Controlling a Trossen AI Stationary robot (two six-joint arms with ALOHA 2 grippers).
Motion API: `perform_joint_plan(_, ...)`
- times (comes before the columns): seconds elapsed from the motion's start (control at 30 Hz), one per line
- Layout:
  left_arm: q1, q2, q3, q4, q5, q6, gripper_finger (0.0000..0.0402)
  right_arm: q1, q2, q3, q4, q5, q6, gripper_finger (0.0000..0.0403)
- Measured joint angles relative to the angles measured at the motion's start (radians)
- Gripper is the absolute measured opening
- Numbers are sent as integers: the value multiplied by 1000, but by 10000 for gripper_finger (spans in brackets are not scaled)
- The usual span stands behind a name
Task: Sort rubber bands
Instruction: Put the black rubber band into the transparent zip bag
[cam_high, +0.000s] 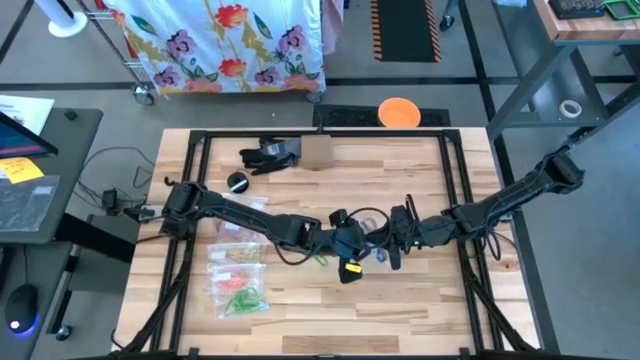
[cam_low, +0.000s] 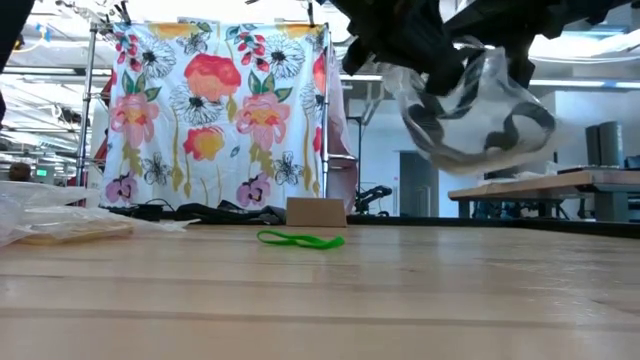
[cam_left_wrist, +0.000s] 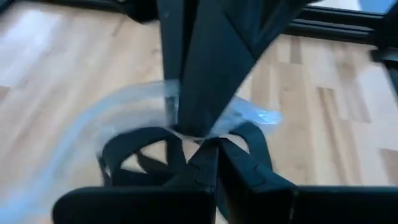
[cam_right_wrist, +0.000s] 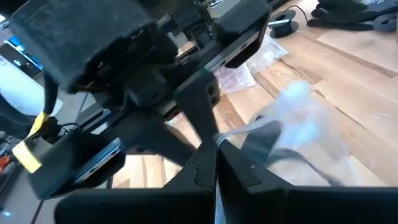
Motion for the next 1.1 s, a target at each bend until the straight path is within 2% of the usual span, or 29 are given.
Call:
perform_joint_plan(0.3, 66, 15, 0, -3, 155, -63, 0, 19, 1, 0, 1, -9, -8, 0)
perform_joint_plan(0.47, 73, 6, 0, -8, 151, -59, 0, 49, 1, 0, -8, -8, -7, 0)
perform_joint_plan(0.63, 72, -12, 25, -10, 95, -59, 0, 72, 1, 1, -30, -9, 2, 0)
perform_joint_plan(0.97, 67, -11, 55, -29, 92, -48, 0, 80, 1, 2, -66, -9, 30, 0)
perform_joint_plan(1.1, 61, -11, 55, -41, 92, -49, 20, 76, 1, 2, -65, -9, 30, 0)
